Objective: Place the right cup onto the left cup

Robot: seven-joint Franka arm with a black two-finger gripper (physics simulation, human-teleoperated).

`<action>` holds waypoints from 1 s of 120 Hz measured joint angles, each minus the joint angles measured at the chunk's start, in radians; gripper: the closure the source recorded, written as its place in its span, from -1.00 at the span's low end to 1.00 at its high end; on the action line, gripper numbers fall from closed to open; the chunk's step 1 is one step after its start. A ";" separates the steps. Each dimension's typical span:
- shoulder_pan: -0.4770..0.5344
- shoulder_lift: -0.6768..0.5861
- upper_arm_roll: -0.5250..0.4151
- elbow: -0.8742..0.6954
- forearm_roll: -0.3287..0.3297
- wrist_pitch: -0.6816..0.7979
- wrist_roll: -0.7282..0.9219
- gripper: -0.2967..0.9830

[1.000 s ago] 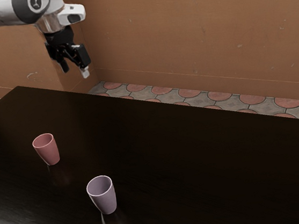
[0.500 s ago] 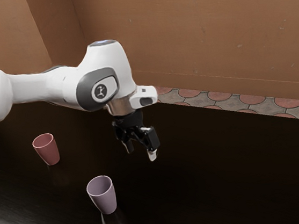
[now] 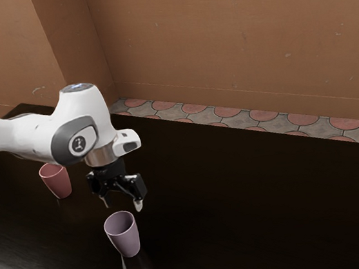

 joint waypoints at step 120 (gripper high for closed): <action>-0.044 0.002 -0.023 -0.144 -0.027 0.158 -0.216 -0.48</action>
